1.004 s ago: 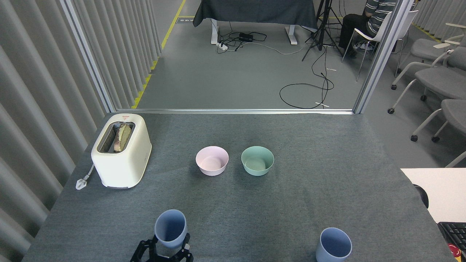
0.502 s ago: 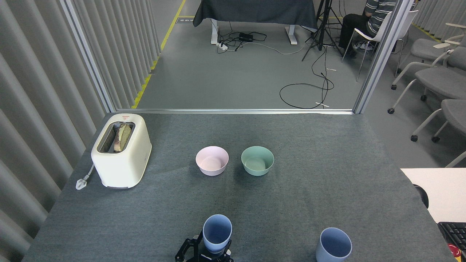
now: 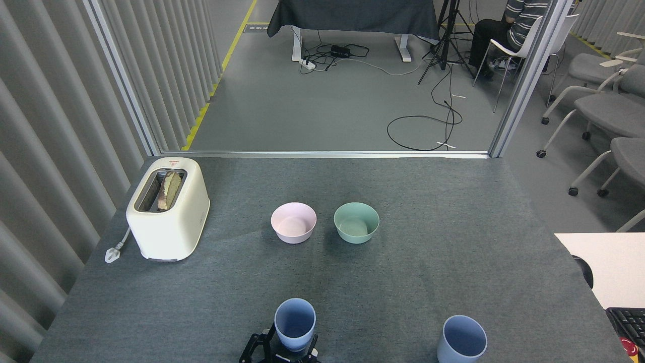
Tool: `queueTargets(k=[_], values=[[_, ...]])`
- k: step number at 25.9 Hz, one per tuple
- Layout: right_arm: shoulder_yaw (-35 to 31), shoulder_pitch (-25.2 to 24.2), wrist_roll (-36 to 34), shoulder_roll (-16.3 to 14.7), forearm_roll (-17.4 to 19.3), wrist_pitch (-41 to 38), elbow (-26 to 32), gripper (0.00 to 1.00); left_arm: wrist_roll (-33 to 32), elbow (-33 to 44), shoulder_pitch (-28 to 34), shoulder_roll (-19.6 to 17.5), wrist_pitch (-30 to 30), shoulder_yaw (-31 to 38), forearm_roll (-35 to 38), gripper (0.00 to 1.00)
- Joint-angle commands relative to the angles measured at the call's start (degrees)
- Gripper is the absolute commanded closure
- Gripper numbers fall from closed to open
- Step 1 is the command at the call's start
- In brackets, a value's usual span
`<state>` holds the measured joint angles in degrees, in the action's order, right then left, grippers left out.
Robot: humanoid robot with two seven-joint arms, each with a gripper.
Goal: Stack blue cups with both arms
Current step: 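Open the left gripper and withdraw it from the cup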
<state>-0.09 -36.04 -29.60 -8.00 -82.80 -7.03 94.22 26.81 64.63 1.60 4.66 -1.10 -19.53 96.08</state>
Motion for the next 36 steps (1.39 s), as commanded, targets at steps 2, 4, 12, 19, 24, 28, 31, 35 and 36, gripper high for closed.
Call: queueTargets(k=[2,4,12,19,24,28,31,35,36], values=[[-0.1,0.0,0.2,0.0,0.0,0.0,-0.1,0.0,0.1,0.9,1.6,-0.1,0.0,0.2,-0.1,0.01],[-0.1,0.0,0.2,0.0,0.0,0.0,-0.2,0.0,0.0,2.0,2.9,-0.3,0.1,0.2,-0.1,0.0],[-0.2,0.0,0.2,-0.1,-0.1,0.0,-0.2,0.0,-0.4,12.7,12.0,-3.4,0.0,2.1,-0.6,0.0],[-0.6,-0.2,1.0,-0.6,-0.3,0.2,-1.8,0.0,-0.5,27.2,25.3,-10.4,-0.1,6.7,-13.8,0.0],[-0.4,6.1,5.1,-1.1,-0.5,3.3,-7.1,0.0,0.2,27.1,27.4,-11.5,-0.2,11.5,-15.6,0.0],[-0.4,10.8,5.6,-1.2,-0.7,3.4,-9.4,0.0,0.3,27.1,27.5,-11.5,-0.2,12.7,-15.7,0.0],[-0.4,13.7,6.4,-1.3,-0.7,3.4,-12.6,0.0,0.3,27.2,27.5,-11.5,-0.2,13.1,-15.5,0.0],[-0.4,16.9,6.5,-3.4,-0.6,3.3,-14.2,0.0,0.3,27.2,27.5,-11.5,-0.2,14.2,-15.6,0.0],[-0.4,17.2,6.5,-3.9,-0.6,3.3,-14.7,0.0,0.3,27.2,27.5,-11.5,-0.2,14.3,-15.6,0.0]])
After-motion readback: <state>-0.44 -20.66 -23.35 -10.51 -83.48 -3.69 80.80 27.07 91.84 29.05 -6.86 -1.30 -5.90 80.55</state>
